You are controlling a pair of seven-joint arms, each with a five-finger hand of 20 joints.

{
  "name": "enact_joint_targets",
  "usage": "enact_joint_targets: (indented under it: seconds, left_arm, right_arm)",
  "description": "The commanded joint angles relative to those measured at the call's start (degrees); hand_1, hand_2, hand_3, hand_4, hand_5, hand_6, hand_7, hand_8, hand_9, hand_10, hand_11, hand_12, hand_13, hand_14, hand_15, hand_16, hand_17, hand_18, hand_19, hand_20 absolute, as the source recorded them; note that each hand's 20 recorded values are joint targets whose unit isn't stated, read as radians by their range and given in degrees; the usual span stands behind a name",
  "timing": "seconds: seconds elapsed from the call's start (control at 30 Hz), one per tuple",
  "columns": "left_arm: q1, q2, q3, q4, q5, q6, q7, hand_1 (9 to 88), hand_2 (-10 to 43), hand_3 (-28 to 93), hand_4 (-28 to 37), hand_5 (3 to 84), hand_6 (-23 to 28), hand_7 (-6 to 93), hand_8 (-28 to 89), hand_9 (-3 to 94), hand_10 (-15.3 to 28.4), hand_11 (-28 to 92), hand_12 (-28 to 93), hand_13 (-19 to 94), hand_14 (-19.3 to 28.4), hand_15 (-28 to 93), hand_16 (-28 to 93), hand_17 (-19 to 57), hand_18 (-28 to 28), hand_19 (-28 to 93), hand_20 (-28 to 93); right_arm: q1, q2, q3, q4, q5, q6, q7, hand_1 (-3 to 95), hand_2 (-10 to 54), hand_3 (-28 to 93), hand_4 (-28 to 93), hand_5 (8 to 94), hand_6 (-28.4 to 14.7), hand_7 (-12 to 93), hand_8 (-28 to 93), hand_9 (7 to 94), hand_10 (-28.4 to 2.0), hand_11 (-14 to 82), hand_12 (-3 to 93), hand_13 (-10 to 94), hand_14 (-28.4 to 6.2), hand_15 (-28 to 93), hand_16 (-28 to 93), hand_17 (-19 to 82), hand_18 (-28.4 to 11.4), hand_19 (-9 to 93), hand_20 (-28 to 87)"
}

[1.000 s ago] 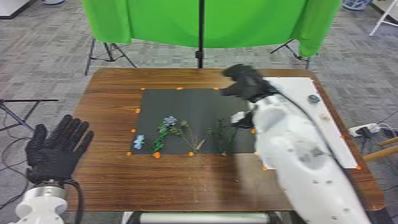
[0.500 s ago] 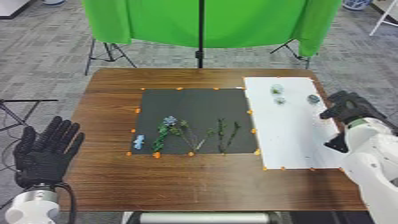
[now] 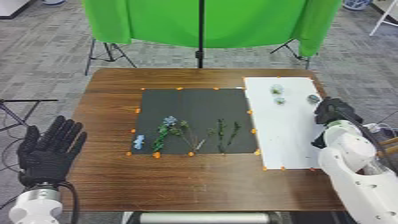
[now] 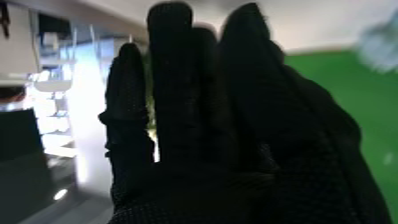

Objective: Arrange flowers

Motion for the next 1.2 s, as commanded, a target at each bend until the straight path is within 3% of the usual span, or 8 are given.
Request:
enact_joint_targets:
  seconds: [0.03,0.23,0.33,0.43,0.57,0.87,1.07,1.2]
  left_arm:
    - [1.0,-0.80,0.21,0.02,-0.49,-0.12,-0.38,27.8,13.0,68,-28.3,50.8,9.6,9.8,-9,45.0,14.5,18,11,39,14.0,30,-4,-4.0,14.1,36,14]
    - [1.7,-0.79,-0.05,-0.18,-0.96,-0.09,-0.23,27.8,13.0,68,-28.3,50.5,9.6,9.7,-9,45.0,14.4,18,11,39,13.9,30,-4,-4.0,14.0,36,14]
    - [1.6,-0.59,0.19,-0.14,-0.87,-0.36,-0.18,27.8,13.0,68,-28.3,50.6,9.6,9.8,-9,44.9,14.4,18,11,38,14.0,29,-4,-4.0,14.0,35,14]
    - [1.8,-0.60,0.19,-0.19,-0.92,-0.32,-0.17,27.8,13.0,68,-28.3,50.6,9.6,9.8,-9,44.9,14.4,18,11,39,14.0,30,-4,-4.0,14.1,35,14]
    - [1.5,-0.40,0.30,-0.11,-0.96,-0.35,-0.03,27.8,12.9,68,-28.3,50.5,9.6,9.8,-9,44.9,14.4,18,11,38,14.0,29,-4,-4.0,14.1,35,14]
    - [0.6,-0.30,0.86,0.29,-0.44,-0.17,-0.56,27.8,12.9,68,-28.3,50.5,9.6,9.8,-9,44.9,14.5,18,11,39,14.0,30,-4,-4.0,14.1,35,14]
    - [0.8,-0.11,0.62,0.09,-0.70,-0.06,-0.46,27.9,13.0,68,-28.3,50.5,9.6,9.8,-9,44.9,14.4,18,11,38,13.9,30,-4,-4.0,14.1,35,14]
    - [0.1,0.94,0.10,0.05,-1.59,-0.77,-0.43,27.8,13.0,68,-28.3,50.5,9.6,9.7,-9,44.9,14.5,18,11,38,14.0,30,-4,-4.0,14.0,36,14]
  right_arm:
    - [-5.2,0.5,2.7,-5.0,1.0,5.1,0.3,68.7,-9.5,61,-28,75.5,0.9,23,0,82.5,-10.3,9.5,39.4,71,-6.7,31,46,33,-14.9,71,38]
    - [-6.4,2.6,4.5,-7.5,-1.8,9.2,-1.0,65.6,-9.5,66,-28,74.2,-0.1,27,-2,81.5,-10.8,10.9,42.0,70,-7.0,35,46,34,-16.2,72,41]
    - [-4.9,2.3,5.2,-6.2,-0.2,6.7,-1.3,62.6,-9.5,66,-28,64.6,-0.3,31,-7,70.4,-11.3,15.5,38.2,61,-7.2,46,40,31,-17.6,76,42]
    - [-1.6,2.0,3.6,-2.5,-1.5,5.7,-1.8,55.7,-9.5,73,-28,50.9,0.0,31,-19,50.4,-13.6,31.5,20.8,49,-9.9,58,30,28,-18.3,80,43]
    - [3.8,1.7,0.9,2.7,-0.8,2.3,-1.2,52.5,-9.5,77,-28,44.9,-0.8,24,-18,43.0,-12.8,18.1,16.6,44,-11.1,63,19,26,-18.5,81,44]
    - [12.4,0.9,-3.2,10.7,-1.0,-6.5,1.0,54.2,-9.5,71,-28,45.3,-0.1,16,-14,44.0,-9.7,9.1,13.3,46,-10.4,52,16,26,-18.6,80,43]
    - [10.9,0.0,-3.4,11.9,-0.8,-4.3,2.8,63.1,-9.5,60,-28,59.6,0.8,17,-13,62.8,-11.2,14.5,15.2,61,-6.4,31,33,32,-13.5,73,34]
    - [9.6,-0.7,-3.8,12.0,-0.9,-1.6,2.5,68.5,-9.5,56,-28,69.8,0.7,19,-2,77.6,-10.5,5.8,32.2,68,-6.0,24,42,36,-11.3,68,35]
